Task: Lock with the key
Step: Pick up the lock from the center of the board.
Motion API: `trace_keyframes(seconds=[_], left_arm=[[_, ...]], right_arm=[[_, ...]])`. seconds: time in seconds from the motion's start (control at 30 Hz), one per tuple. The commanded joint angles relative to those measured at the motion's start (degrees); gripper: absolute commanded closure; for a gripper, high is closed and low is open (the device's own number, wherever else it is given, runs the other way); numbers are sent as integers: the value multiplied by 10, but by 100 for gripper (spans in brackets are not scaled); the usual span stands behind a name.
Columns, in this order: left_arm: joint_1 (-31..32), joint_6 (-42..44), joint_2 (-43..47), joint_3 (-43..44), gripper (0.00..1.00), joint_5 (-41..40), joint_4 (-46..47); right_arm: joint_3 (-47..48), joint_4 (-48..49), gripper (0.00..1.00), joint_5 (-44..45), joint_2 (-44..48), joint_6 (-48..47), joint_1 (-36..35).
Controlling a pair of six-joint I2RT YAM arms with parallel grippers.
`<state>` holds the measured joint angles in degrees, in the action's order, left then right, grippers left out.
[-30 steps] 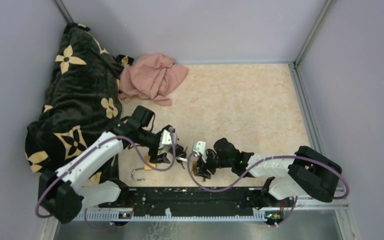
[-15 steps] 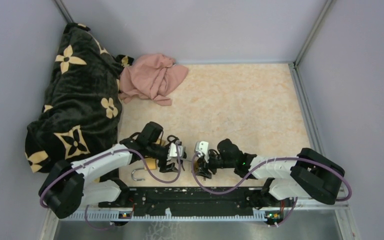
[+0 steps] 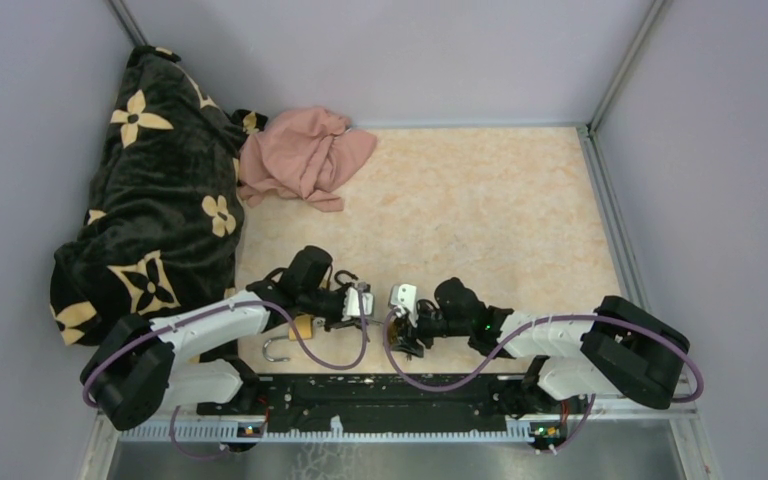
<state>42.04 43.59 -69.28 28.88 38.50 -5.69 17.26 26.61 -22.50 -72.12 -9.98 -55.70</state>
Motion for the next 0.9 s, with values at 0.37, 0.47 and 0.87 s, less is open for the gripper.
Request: trace_keyframes(seconds=[0.37,0.47,0.87], left_arm=[[24,4,18,6,100,-29,4],[24,-38,41,13,100,-56,29],[23,-74,105,3,100,-56,37]], right_arm=[[8,55,92,2,26,-9,2],[14,50,55,22,17,6,3],[-21,91,2,-32,93,150,75]])
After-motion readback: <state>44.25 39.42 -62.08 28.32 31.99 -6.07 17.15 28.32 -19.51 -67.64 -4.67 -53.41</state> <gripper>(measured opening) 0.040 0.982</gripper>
